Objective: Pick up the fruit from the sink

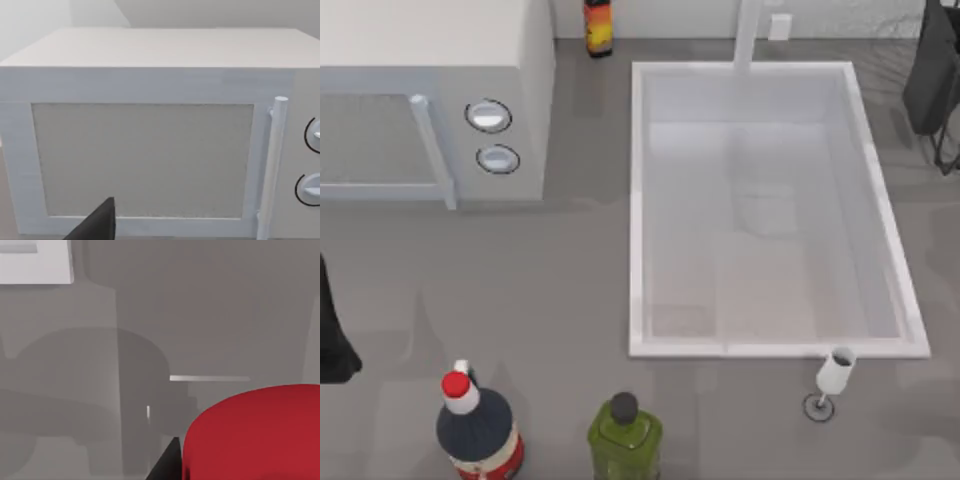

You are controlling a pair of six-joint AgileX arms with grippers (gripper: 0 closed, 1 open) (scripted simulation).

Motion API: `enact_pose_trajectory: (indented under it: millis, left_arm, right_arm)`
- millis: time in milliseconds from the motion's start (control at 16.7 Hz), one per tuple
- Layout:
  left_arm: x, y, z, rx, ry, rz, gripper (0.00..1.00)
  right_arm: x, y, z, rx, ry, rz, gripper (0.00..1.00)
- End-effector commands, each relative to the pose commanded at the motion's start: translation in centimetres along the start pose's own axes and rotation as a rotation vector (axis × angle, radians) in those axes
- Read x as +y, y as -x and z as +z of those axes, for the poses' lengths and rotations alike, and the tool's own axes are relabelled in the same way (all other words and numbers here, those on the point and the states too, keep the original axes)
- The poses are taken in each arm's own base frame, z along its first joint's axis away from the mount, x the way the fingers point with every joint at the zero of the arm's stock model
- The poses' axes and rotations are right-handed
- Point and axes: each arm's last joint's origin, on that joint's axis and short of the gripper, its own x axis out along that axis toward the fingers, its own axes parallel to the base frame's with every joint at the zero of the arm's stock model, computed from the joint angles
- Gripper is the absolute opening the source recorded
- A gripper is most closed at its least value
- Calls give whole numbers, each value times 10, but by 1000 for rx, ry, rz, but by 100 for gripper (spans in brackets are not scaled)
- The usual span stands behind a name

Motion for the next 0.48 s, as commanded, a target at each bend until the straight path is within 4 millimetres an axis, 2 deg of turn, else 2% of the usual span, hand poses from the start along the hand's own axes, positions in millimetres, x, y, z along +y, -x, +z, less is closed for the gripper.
enact_pose_trajectory:
  millis: [180, 420, 480]
  left_arm:
    - [0, 0, 0, 0, 0, 0, 100]
    - [0, 0, 0, 0, 0, 0, 100]
    - [0, 0, 0, 0, 0, 0, 100]
  right_arm:
    - [0, -18, -5, 14, 0, 0, 0]
    - [0, -19, -5, 15, 0, 0, 0]
    - [0, -19, -5, 15, 0, 0, 8]
